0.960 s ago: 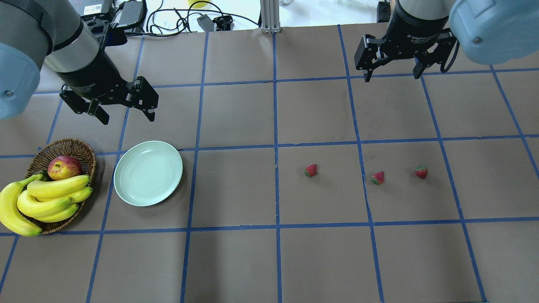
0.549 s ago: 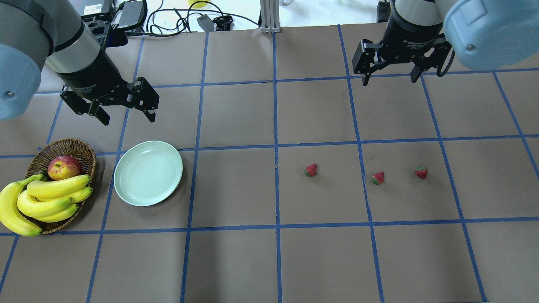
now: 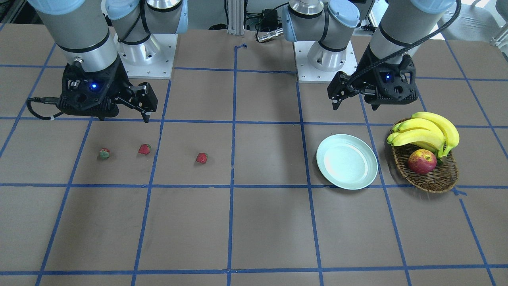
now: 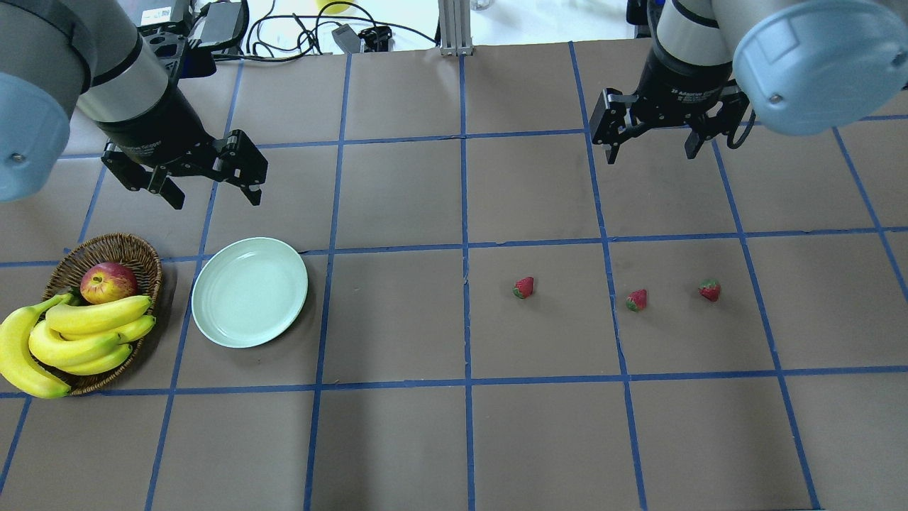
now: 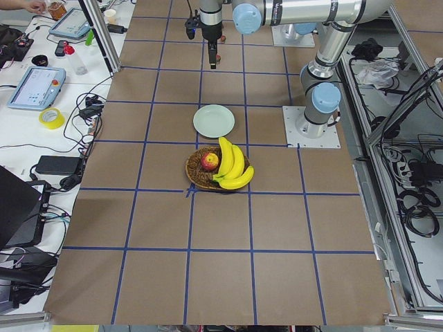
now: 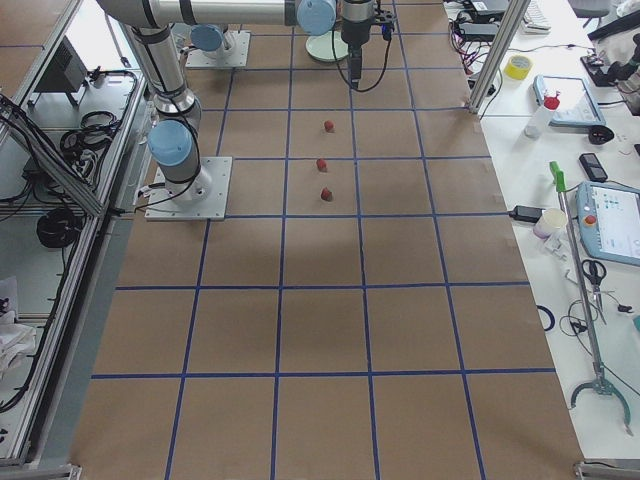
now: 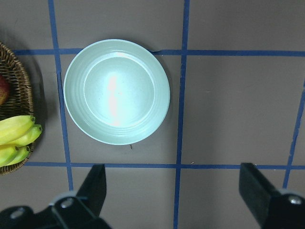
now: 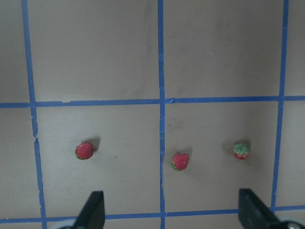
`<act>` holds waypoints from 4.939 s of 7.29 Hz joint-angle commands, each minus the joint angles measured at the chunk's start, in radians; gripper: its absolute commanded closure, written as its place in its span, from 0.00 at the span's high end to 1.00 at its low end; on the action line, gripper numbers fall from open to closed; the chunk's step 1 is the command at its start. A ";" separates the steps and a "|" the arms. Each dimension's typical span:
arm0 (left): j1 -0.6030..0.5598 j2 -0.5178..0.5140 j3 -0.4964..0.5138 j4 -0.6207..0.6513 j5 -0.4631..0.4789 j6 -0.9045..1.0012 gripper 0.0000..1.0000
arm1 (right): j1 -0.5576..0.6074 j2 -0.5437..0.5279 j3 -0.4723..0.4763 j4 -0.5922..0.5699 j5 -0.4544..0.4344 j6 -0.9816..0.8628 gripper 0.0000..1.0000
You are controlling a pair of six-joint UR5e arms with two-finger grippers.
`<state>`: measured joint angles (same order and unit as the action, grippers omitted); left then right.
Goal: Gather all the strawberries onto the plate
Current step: 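Move the right gripper down toward the strawberry nearest the plate, then lower the right gripper and close it on the red strawberry, then carry the strawberry toward the plate and release it on the table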
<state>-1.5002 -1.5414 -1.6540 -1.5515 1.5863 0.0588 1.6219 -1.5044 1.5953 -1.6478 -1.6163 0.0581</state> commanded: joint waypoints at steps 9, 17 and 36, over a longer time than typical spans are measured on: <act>0.000 0.001 0.000 0.004 -0.003 0.026 1.00 | 0.147 0.120 0.456 -0.653 0.073 0.200 1.00; -0.012 0.003 -0.001 0.016 -0.005 0.027 1.00 | 0.159 0.269 0.446 -0.761 0.093 0.209 0.81; -0.021 -0.008 -0.020 0.050 -0.005 0.026 1.00 | 0.114 0.127 0.317 -0.490 0.077 0.110 1.00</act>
<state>-1.5217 -1.5486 -1.6736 -1.5105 1.5828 0.0856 1.8197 -1.3383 1.9031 -2.2197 -1.4315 0.2561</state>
